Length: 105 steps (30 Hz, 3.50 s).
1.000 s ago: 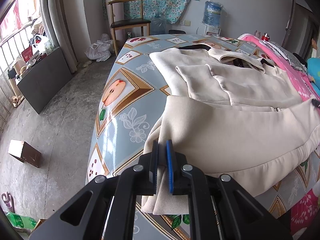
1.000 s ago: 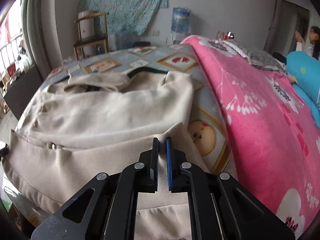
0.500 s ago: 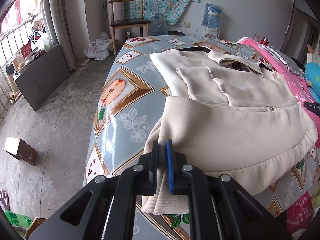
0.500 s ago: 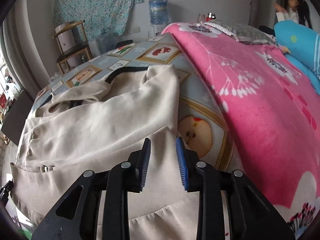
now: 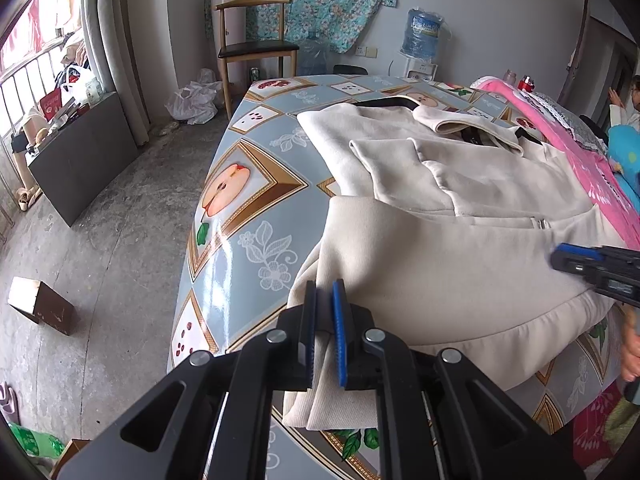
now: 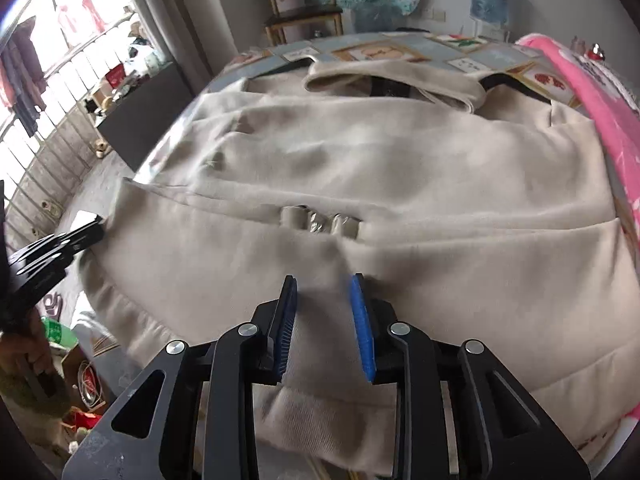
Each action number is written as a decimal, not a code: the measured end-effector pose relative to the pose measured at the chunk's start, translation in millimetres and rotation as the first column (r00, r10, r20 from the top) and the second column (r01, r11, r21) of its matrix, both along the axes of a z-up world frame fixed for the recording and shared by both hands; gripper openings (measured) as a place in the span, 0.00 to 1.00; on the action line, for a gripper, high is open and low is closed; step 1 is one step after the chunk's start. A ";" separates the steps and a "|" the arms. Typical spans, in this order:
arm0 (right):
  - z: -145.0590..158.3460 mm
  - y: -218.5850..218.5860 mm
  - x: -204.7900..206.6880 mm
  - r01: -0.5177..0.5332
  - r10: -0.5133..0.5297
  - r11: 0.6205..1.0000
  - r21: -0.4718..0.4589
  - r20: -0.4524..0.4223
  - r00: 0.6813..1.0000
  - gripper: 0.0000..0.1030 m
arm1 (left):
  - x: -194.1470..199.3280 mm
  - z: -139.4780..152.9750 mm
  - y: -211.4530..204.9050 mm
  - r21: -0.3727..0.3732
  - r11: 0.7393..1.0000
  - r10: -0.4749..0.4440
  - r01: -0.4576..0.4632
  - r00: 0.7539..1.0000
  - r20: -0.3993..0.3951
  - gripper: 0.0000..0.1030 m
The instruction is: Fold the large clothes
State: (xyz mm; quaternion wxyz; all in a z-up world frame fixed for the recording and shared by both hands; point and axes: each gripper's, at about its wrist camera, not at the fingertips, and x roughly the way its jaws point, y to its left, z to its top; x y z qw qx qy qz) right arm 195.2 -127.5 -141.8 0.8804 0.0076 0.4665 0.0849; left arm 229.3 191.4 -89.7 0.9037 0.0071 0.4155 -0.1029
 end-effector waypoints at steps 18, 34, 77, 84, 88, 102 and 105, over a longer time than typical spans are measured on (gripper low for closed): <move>15.1 22.8 -49.9 -0.076 0.076 0.997 -0.007 -0.013 0.997 0.29 | -7.6 19.2 -5.8 0.060 0.998 0.010 -0.012 1.000 0.025 0.32; -5.2 44.5 -66.3 -0.068 0.069 0.992 -0.106 0.011 0.998 0.47 | -27.5 -0.8 -78.8 0.162 0.970 -0.174 0.179 0.984 -0.047 0.66; -1.3 -11.2 -49.8 0.113 -0.113 0.993 -0.023 0.012 0.994 0.92 | -14.8 -19.9 -77.5 0.133 0.982 -0.115 0.132 0.985 -0.127 0.82; -5.0 -9.7 -51.9 0.111 -0.110 0.993 -0.031 0.036 0.993 0.93 | -18.3 -24.3 -79.3 0.122 0.982 -0.134 0.147 0.985 -0.104 0.94; -5.9 -11.3 -54.8 0.123 -0.122 0.992 -0.015 0.050 0.991 0.93 | -18.7 -24.6 -79.4 0.120 0.982 -0.137 0.148 0.986 -0.100 0.95; -5.3 -14.1 -48.7 0.114 -0.114 0.993 0.000 0.007 0.993 0.93 | -19.3 -24.0 -79.5 0.124 0.980 -0.146 0.157 0.985 -0.094 0.95; -5.1 -14.0 -47.6 0.107 -0.107 0.994 -0.002 -0.006 0.994 0.93 | -19.8 -23.6 -80.0 0.130 0.978 -0.150 0.161 0.984 -0.092 0.95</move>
